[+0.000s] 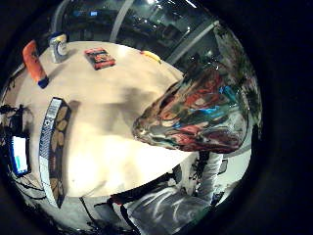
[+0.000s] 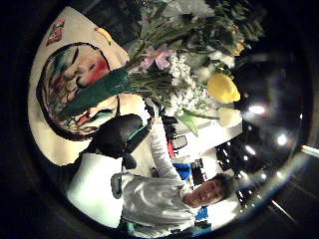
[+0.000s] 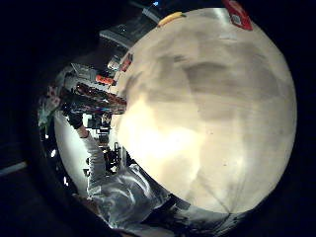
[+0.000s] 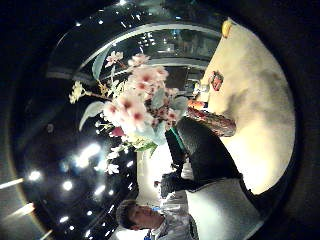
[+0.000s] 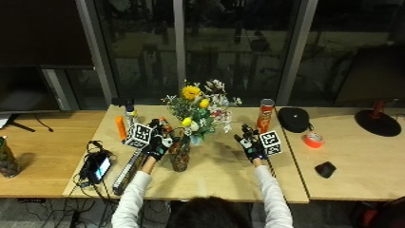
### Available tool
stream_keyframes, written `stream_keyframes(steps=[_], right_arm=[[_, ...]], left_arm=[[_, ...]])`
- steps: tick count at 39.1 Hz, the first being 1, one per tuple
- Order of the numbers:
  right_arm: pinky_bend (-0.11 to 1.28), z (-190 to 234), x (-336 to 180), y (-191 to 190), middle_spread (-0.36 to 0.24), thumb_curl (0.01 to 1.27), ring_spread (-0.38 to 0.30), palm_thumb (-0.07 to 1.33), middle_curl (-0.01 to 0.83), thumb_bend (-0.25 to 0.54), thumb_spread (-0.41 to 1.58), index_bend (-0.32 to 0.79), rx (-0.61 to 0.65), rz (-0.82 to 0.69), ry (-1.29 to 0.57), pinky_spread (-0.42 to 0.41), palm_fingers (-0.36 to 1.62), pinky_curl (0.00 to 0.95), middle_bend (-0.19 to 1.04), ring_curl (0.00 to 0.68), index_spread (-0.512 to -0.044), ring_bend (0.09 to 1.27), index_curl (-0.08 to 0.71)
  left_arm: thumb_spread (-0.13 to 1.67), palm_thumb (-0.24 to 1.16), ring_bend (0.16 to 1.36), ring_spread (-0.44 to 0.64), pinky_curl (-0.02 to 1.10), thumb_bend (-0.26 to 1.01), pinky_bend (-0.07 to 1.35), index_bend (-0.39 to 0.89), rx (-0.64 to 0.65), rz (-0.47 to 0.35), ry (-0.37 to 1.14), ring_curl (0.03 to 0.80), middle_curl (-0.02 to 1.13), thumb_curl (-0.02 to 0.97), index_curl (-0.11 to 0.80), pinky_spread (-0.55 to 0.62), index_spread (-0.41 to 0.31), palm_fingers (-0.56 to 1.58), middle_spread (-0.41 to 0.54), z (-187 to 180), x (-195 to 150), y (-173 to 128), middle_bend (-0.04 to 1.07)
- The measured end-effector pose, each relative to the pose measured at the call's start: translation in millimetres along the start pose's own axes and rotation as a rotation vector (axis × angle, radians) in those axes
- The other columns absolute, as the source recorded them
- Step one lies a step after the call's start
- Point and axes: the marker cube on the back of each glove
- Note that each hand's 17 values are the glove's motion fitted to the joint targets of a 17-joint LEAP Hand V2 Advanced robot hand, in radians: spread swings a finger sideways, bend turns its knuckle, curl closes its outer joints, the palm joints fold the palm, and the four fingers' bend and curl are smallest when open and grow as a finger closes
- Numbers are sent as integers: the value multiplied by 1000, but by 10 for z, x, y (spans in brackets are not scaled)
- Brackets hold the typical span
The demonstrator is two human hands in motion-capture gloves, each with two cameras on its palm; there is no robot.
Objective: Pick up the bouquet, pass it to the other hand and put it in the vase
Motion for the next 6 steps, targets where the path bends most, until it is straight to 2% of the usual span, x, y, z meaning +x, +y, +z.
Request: stream_keyframes(steps=[2,6], right_arm=[[568,11,80,-23,-52,369,112,543,286,-31,1069,144,23,27,55,287,96,335,186,280,-432,412,257],[558,32,28,17,-51,366,109,539,289,-27,1069,143,36,187,54,288,104,333,187,281,-426,414,252]], left_arm=[[807,371,382,577,281,-36,175,79,8,11,-9,236,231,380,140,531,161,-241,505,2,-2,11,159],[813,376,382,582,279,-35,178,79,21,18,-4,236,225,373,130,532,161,-234,507,15,-23,22,157]])
